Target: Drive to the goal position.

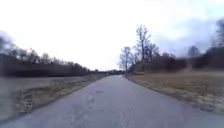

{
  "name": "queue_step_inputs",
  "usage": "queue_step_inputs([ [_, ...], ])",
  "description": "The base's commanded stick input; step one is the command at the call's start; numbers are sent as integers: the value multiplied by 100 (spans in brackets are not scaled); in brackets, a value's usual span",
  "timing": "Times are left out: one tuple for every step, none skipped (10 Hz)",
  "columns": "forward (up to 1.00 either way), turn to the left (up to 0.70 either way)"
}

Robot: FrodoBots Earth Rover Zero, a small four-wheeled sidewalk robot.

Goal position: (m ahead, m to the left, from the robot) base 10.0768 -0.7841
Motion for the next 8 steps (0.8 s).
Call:
queue_step_inputs([
  [50,0],
  [50,0],
  [50,0],
  [50,0],
  [50,0],
  [50,0],
  [50,0],
  [50,0],
])
